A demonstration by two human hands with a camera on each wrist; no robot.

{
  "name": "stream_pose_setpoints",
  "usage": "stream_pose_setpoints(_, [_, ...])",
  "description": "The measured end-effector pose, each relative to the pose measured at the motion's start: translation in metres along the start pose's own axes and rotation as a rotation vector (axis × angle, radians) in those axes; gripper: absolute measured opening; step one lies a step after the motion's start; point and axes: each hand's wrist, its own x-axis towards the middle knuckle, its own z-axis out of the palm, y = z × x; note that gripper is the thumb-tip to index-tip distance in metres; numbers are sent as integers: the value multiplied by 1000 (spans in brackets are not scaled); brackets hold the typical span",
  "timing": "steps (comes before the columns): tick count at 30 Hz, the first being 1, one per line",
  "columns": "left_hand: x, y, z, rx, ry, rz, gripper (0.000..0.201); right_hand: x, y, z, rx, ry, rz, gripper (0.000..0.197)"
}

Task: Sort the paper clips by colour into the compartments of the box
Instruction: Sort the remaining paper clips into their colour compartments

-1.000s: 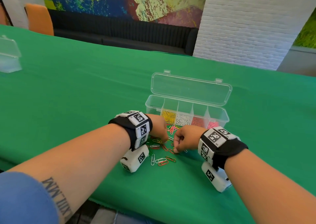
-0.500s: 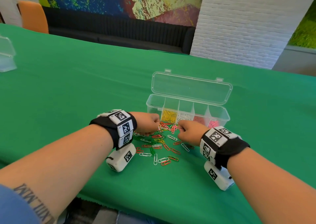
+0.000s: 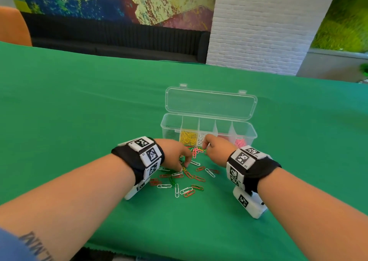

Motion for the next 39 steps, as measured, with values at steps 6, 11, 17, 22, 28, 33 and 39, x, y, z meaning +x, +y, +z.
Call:
stream_pose_setpoints(6, [9, 0, 2, -3, 17, -6, 13, -2, 4, -8, -147, -7, 26, 26])
stream_pose_setpoints(11, [12, 3, 0, -13, -33, -2, 16, 1, 4, -13, -306, -115, 16, 38])
stream_pose_setpoints(17, [9, 0, 1, -13, -36, 5, 18, 15, 0, -13, -346, -163, -8, 32])
stream_pose_setpoints(22, [5, -6, 3, -66, -29, 37, 5, 21, 1, -9, -395, -157, -9, 20])
stream_pose_setpoints(28, [1, -10, 3, -134, -23, 28, 6, 12, 2, -8, -406, -158, -18, 11])
stream_pose_setpoints(33, [-12, -24, -9, -384, 106, -22, 12, 18, 0, -4, -358, -165, 14, 13])
stream_pose_setpoints(39, [-26, -44, -10, -1067, 149, -145, 22, 20, 0, 4, -293, -227, 95, 16])
